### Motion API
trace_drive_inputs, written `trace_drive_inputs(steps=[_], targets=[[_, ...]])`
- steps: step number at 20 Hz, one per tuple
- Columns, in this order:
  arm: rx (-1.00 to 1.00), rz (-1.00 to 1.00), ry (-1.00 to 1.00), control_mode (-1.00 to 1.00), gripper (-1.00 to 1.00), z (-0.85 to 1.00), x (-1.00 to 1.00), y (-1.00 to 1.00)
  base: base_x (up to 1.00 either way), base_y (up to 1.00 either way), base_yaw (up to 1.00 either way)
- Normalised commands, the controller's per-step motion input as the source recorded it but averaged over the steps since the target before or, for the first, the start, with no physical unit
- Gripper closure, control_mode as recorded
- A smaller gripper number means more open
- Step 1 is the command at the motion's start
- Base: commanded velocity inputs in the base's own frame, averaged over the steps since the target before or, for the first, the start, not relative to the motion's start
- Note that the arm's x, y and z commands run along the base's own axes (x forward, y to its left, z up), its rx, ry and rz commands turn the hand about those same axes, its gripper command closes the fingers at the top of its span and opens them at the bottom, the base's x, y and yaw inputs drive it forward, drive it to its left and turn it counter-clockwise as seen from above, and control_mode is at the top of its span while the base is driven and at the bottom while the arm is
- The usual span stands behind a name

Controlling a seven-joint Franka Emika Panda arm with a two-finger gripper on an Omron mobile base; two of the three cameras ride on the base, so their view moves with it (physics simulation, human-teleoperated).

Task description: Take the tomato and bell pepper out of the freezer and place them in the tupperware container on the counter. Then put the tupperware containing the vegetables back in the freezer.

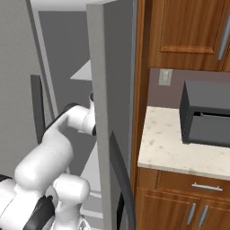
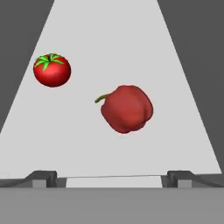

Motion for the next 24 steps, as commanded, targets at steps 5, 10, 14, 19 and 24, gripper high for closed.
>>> trace_drive_inputs(steps=[5,10,14,19,24], targets=[[0.00,0.02,0.00,-1.00,-1.00,-0.16,0.51,0.00,0.00,0.00,0.00],[0.00,0.00,0.00,-1.00,-1.00,-0.10,0.44,0.00,0.00,0.00,0.00],[0.00,0.00,0.00,-1.00,-1.00,-0.09,0.31,-0.07,0.00,0.00,0.00],[0.00,0.00,0.00,-1.00,-1.00,-0.11,0.24,-0.16,0.00,0.00,0.00],[0.00,0.01,0.00,-1.00,-1.00,-0.17,0.17,-0.10,0.00,0.00,0.00]])
